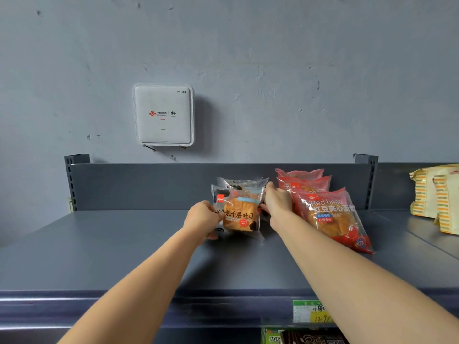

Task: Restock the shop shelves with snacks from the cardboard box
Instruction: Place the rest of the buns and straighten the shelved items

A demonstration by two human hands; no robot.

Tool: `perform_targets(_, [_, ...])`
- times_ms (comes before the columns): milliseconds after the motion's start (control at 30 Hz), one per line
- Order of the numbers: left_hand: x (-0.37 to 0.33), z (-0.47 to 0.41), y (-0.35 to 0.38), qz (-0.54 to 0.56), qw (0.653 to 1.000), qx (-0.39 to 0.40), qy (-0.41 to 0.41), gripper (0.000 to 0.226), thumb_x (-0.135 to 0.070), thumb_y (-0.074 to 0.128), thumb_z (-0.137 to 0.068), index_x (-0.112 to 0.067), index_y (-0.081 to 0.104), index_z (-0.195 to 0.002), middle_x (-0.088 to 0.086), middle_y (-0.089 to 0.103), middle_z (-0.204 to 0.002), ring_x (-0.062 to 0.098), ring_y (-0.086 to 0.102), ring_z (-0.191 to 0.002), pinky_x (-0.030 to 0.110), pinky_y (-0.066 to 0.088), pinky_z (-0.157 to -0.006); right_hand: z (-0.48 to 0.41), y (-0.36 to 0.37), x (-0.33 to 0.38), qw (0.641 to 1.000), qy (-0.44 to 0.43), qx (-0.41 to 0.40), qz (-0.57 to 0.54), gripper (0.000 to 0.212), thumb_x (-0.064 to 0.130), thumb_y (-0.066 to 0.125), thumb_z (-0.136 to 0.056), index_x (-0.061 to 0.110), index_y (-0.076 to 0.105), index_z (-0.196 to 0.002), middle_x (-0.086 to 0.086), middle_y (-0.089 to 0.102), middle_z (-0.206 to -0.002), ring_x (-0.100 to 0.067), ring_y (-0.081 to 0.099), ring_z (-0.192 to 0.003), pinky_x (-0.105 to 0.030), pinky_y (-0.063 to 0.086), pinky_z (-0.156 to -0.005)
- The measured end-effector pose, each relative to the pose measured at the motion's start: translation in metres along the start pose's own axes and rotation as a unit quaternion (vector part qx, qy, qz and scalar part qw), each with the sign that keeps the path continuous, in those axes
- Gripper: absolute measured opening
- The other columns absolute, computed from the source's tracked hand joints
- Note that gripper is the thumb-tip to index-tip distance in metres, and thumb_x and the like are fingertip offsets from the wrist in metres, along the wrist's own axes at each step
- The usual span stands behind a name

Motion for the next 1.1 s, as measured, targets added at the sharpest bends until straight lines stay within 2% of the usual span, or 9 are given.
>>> perform_targets(133, [0.000,0.001,-0.004,-0.040,0.998,0.037,-0.010,0.026,-0.026,0.071,-0.086,-0.012,0.050,-0.081,0.007,0.055,-0.082,0.021,0.053,-0.069,0.028,0.050,-0.053,0.005,-0.002,0.002,1.000,-0.005,0.001,0.010,0.043,0.043,0.041,-0.099,0.012,0.061,-0.078,-0.018,0.070,-0.104,-0.033,0.068,-0.099,-0.049,0.054,-0.091])
perform_targets(233, [0.001,0.002,-0.009,-0.028,0.997,0.065,-0.029,0.027,-0.028,0.073,-0.084,-0.013,0.051,-0.082,0.006,0.053,-0.081,0.021,0.047,-0.068,0.027,0.039,-0.051,0.005,-0.003,0.001,0.999,-0.016,0.000,0.033,0.049,0.044,0.039,-0.099,0.002,0.065,-0.093,-0.018,0.069,-0.107,-0.033,0.067,-0.101,-0.047,0.053,-0.092])
perform_targets(367, [0.001,0.008,-0.012,-0.008,0.996,0.076,-0.035,0.024,-0.026,0.074,-0.084,-0.012,0.054,-0.090,0.005,0.053,-0.079,0.018,0.045,-0.063,0.027,0.036,-0.054,0.009,-0.005,0.002,0.998,-0.019,0.009,0.058,0.048,0.045,0.034,-0.101,0.009,0.061,-0.086,-0.011,0.066,-0.094,-0.021,0.059,-0.074,-0.033,0.050,-0.071])
perform_targets(433, [0.001,0.010,-0.014,-0.005,0.997,0.075,-0.036,0.024,-0.024,0.074,-0.084,-0.012,0.056,-0.094,0.005,0.055,-0.080,0.017,0.046,-0.063,0.027,0.038,-0.055,0.011,-0.006,0.002,0.998,-0.019,0.015,0.065,0.045,0.045,0.032,-0.101,0.011,0.059,-0.091,-0.006,0.063,-0.094,-0.015,0.053,-0.069,-0.029,0.044,-0.070])
perform_targets(633, [0.002,0.019,-0.014,-0.002,0.999,0.046,-0.028,0.025,-0.022,0.071,-0.086,-0.013,0.059,-0.107,0.006,0.059,-0.090,0.018,0.052,-0.071,0.027,0.045,-0.056,0.023,-0.012,0.003,0.996,-0.023,0.039,0.083,0.048,0.041,0.029,-0.102,0.010,0.059,-0.123,-0.006,0.062,-0.115,-0.022,0.055,-0.098,-0.032,0.042,-0.082])
perform_targets(800, [0.003,0.033,-0.016,0.007,1.000,-0.010,-0.008,0.023,-0.019,0.069,-0.088,-0.012,0.059,-0.107,0.009,0.059,-0.098,0.022,0.054,-0.080,0.028,0.049,-0.058,0.032,-0.020,0.000,0.990,-0.038,0.048,0.128,0.041,0.035,0.032,-0.102,0.009,0.062,-0.111,-0.008,0.063,-0.105,-0.020,0.053,-0.087,-0.030,0.041,-0.073])
perform_targets(933, [0.005,0.046,-0.017,0.001,0.998,-0.053,0.028,0.015,-0.019,0.068,-0.088,-0.012,0.061,-0.099,0.003,0.059,-0.087,0.020,0.055,-0.076,0.035,0.055,-0.069,0.045,-0.028,-0.005,0.978,-0.063,0.078,0.181,0.024,0.023,0.044,-0.099,0.009,0.058,-0.111,-0.005,0.059,-0.107,-0.019,0.052,-0.092,-0.025,0.037,-0.062])
perform_targets(1033, [0.006,0.060,-0.016,-0.025,0.996,-0.065,0.056,0.008,-0.018,0.066,-0.088,-0.012,0.064,-0.092,0.004,0.063,-0.087,0.019,0.055,-0.074,0.038,0.055,-0.078,0.064,-0.039,-0.004,0.970,-0.073,0.090,0.212,0.042,0.022,0.052,-0.097,0.010,0.050,-0.137,-0.005,0.054,-0.135,-0.024,0.050,-0.121,-0.027,0.040,-0.086])
perform_targets(1100, [0.006,0.071,-0.016,-0.053,0.993,-0.066,0.077,0.006,-0.018,0.066,-0.087,-0.012,0.065,-0.087,0.007,0.066,-0.090,0.022,0.056,-0.079,0.037,0.053,-0.079,0.078,-0.048,-0.001,0.965,-0.080,0.092,0.233,0.045,0.024,0.056,-0.096,0.011,0.049,-0.138,-0.005,0.051,-0.139,-0.024,0.048,-0.125,-0.029,0.040,-0.089])
Point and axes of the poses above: each hand's wrist, its own z-axis away from the middle knuckle, its own y-axis out of the palm, x = y × z, the point moved 1 cm from there along -z, towards the middle knuckle
